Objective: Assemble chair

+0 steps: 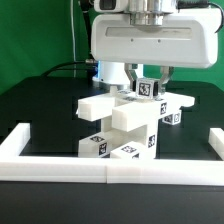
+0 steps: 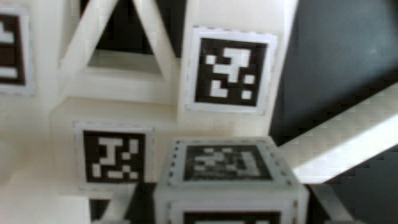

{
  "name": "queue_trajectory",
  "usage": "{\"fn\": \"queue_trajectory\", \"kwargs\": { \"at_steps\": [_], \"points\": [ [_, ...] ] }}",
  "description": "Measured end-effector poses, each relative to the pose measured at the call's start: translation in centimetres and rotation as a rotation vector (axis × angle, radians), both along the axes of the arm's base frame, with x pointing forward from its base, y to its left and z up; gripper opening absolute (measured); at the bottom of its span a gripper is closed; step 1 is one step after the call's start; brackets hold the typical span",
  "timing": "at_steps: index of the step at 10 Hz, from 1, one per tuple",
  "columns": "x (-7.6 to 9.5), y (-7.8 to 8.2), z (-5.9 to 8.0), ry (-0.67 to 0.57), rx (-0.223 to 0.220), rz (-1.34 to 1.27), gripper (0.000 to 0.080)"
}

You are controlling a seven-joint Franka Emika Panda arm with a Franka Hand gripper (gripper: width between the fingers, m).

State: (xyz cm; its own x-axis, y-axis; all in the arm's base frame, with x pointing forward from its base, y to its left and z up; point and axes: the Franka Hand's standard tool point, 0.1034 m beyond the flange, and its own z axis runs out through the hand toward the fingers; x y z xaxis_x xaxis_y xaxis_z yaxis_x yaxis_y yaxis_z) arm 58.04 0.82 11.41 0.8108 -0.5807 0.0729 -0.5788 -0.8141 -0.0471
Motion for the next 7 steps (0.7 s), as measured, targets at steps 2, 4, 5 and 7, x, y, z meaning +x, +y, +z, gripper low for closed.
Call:
{"fn": "queue_trajectory", "kwargs": {
  "at_steps": [2,4,5,7],
  "points": [
    [0.00,-0.03,-0.01,-0.001,0.017,-0.130,0.0271],
    [-0.01,-0.04,-0.03,0.000,0.030,-0.265,0.0271],
    [0.00,-0.05,-0.03,-0.001,0.035,-0.324,0.0271],
    [0.01,0.06,-0.05,-0.002,0.056,-0.469,0.0271]
  ]
}}
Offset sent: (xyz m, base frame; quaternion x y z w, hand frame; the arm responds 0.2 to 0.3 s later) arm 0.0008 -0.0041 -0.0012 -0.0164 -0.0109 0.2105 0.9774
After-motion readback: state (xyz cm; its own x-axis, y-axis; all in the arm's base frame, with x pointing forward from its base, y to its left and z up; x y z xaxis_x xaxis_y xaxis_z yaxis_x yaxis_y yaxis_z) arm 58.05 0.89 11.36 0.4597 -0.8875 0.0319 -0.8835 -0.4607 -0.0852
